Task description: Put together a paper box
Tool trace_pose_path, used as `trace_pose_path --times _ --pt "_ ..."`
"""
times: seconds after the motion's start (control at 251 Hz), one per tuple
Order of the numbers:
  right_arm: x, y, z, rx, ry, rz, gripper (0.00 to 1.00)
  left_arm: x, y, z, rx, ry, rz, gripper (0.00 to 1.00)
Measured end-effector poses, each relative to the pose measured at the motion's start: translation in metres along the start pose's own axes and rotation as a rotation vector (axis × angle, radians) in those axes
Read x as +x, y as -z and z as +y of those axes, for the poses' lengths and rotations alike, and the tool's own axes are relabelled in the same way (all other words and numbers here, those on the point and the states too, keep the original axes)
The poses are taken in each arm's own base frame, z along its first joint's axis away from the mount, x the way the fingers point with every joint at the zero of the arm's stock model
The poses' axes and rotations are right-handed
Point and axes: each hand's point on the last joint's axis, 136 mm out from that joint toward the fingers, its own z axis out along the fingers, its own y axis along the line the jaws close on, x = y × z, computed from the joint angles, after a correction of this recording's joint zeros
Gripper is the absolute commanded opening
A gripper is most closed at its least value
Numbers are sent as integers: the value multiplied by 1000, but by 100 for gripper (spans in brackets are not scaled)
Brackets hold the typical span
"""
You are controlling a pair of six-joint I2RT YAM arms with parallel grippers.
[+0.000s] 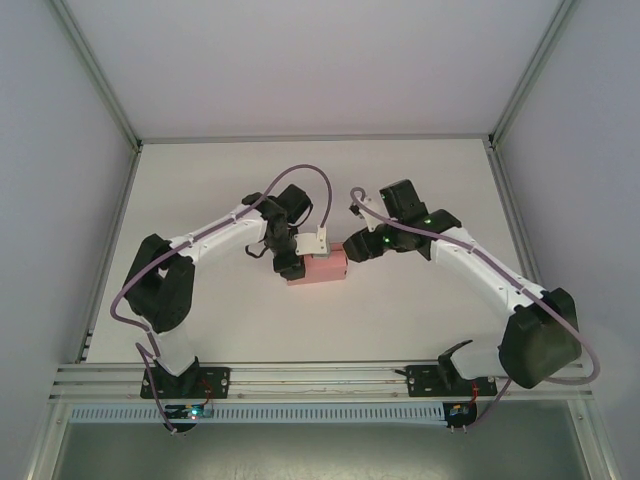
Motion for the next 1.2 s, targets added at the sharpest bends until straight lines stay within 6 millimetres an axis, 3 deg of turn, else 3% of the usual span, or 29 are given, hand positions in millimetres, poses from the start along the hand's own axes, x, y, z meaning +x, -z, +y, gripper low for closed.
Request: trace_pose_path --times 0.152,0.212,0.327,0.483,0.806,1.201 --pt "5 -8 -6 25 5 30 45 0 0 1 1 2 0 21" --pt "8 -13 -8 31 8 47 33 0 1 1 2 4 -2 21" --pt "13 -23 -11 36 3 85 23 1 1 2 1 6 -2 21" --pt "12 -26 -8 47 7 113 0 1 1 2 1 7 0 21" --pt "7 -28 -1 75 -132 155 0 1 1 4 7 16 7 21" --pt "0 -37 4 41 -446 114 0 5 2 6 14 45 20 21"
